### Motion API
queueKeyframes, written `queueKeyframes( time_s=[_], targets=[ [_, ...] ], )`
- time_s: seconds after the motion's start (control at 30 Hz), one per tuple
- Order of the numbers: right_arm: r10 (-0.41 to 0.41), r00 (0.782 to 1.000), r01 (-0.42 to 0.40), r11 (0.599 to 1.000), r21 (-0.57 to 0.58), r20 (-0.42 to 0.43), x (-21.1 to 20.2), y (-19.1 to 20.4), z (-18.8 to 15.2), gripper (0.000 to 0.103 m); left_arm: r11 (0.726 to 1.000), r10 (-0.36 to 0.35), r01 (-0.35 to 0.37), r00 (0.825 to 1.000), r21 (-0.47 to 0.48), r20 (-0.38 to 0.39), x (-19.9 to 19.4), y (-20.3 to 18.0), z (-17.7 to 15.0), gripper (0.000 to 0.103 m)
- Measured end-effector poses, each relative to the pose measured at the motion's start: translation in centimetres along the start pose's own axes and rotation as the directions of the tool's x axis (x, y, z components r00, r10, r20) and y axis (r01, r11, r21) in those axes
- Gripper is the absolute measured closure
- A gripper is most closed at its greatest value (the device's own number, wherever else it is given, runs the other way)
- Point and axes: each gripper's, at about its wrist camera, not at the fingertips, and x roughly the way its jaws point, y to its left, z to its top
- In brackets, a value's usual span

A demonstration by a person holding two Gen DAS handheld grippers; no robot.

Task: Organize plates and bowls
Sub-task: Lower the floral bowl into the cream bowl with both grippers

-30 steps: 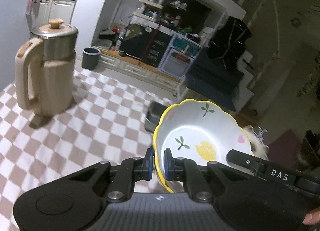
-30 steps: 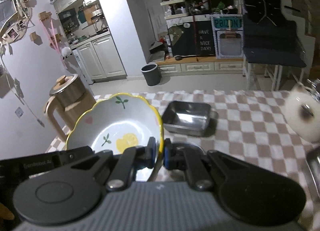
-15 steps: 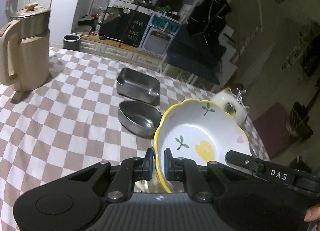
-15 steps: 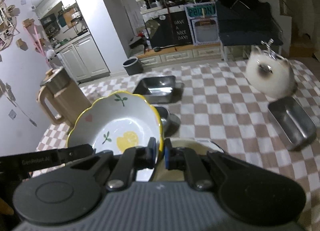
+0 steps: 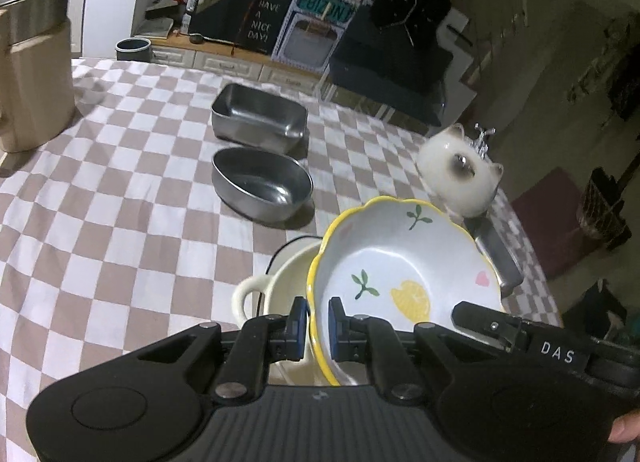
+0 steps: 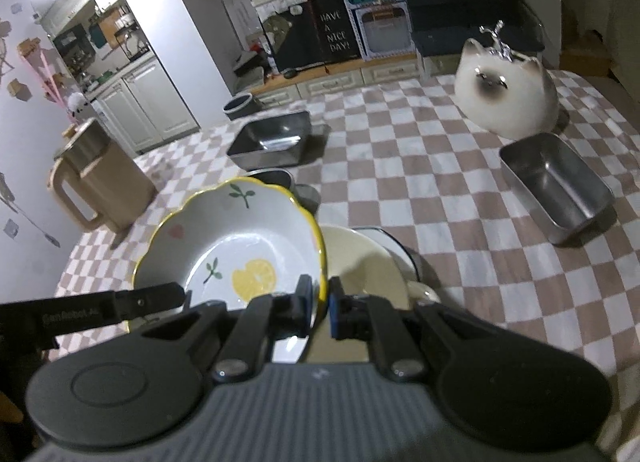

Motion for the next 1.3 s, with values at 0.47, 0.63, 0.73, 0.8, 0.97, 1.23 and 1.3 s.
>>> queueKeyframes(
  time_s=[0.47, 0.63, 0.73, 0.8, 0.97, 1.23, 1.3],
  targets=[
    [-0.038, 0.990, 0.044, 0.998, 0.043, -0.134, 2.8, -2.0, 0.1, 0.093, 1.000, 0.003, -0.005, 0.992, -0.011, -0.125, 4.1, 0.0, -0.2, 0.092],
    [-0.052, 0.985, 0.059, 0.998, 0.037, -0.167, 3.5, -2.2, 0.0, 0.093, 1.000, 0.016, -0.016, 0.990, 0.002, -0.138, 4.8, 0.0, -0.1, 0.092],
    [-0.056, 0.982, 0.063, 0.997, 0.035, -0.183, 4.0, -2.3, -0.1, 0.093, 1.000, 0.028, -0.027, 0.990, 0.007, -0.141, 5.2, 0.0, 0.1, 0.092],
    [-0.058, 0.980, 0.065, 0.997, 0.029, -0.193, 4.3, -2.2, -0.1, 0.093, 0.999, 0.034, -0.032, 0.989, 0.013, -0.146, 5.5, 0.1, 0.3, 0.092],
    [-0.066, 0.976, 0.072, 0.997, 0.020, -0.207, 5.1, -2.0, 0.0, 0.092, 0.999, 0.045, -0.041, 0.986, 0.026, -0.158, 6.1, 0.2, 0.5, 0.091],
    [-0.077, 0.970, 0.085, 0.996, 0.024, -0.230, 6.2, -2.0, 0.2, 0.092, 0.998, 0.057, -0.051, 0.981, 0.039, -0.183, 7.0, 0.3, 0.6, 0.091],
    [-0.080, 0.968, 0.088, 0.996, 0.024, -0.236, 6.4, -2.0, 0.2, 0.092, 0.998, 0.062, -0.054, 0.980, 0.045, -0.189, 7.2, 0.3, 0.6, 0.091]
  ],
)
